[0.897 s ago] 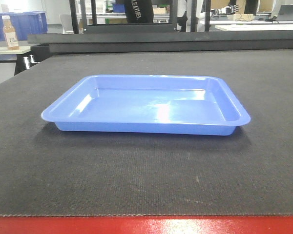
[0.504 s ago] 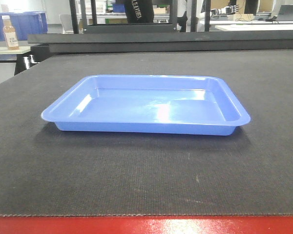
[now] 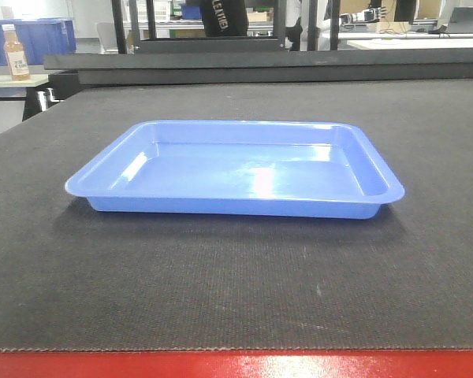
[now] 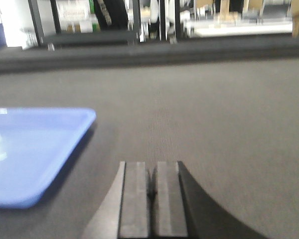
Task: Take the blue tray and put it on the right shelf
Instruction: 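Lower both grippers toward the opposite short rims of the blue tray, then close both grippers on the tray rims, then lift the tray off the table with both grippers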
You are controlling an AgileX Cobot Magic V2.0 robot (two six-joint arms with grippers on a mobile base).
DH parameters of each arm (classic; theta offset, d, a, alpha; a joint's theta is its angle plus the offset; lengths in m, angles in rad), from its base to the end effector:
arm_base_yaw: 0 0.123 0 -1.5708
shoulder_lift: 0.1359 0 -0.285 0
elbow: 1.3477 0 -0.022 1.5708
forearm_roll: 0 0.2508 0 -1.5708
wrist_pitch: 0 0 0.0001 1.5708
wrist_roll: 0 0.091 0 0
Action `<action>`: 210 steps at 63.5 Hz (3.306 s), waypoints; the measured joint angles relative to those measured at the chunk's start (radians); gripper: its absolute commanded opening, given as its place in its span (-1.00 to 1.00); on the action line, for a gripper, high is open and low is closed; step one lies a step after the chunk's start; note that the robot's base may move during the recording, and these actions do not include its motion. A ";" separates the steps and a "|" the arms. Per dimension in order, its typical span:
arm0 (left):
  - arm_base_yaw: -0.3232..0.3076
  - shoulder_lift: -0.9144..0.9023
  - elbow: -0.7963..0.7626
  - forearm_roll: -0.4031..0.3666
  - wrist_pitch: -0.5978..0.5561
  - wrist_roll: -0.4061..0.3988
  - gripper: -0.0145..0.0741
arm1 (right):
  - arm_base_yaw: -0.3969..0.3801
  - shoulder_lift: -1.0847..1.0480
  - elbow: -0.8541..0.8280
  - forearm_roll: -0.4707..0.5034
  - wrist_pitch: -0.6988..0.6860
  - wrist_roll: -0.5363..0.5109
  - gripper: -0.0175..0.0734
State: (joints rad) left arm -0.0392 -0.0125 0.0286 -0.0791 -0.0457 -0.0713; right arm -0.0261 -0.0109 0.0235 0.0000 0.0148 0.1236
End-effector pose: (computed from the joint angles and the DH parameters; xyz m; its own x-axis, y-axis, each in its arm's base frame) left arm 0.0561 -0.0019 0.2083 0.1097 -0.1542 -0.9819 0.0526 0.9874 -0.1492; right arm 0.0565 -0.0015 0.2045 0.0625 0.1217 -0.9906 0.0185 0.9922 0.1231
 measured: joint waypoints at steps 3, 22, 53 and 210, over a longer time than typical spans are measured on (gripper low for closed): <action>0.000 0.000 0.000 -0.002 -0.014 0.000 -0.78 | 0.000 0.000 -0.021 0.006 0.002 0.002 -0.49; 0.000 0.156 -0.401 -0.002 0.246 0.000 -0.21 | 0.000 0.124 -0.374 0.012 0.094 0.006 0.43; -0.197 0.747 -0.901 -0.041 0.552 0.131 0.31 | 0.258 0.759 -0.885 0.012 0.428 0.006 0.75; -0.291 2.119 -1.950 0.039 1.219 -0.091 -0.77 | 0.314 1.932 -1.608 0.007 0.915 0.207 -0.49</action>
State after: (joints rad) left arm -0.3304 2.1067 -1.9215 -0.0403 1.1734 -0.1628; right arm 0.2882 1.9209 -1.5845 0.0074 0.9301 0.3306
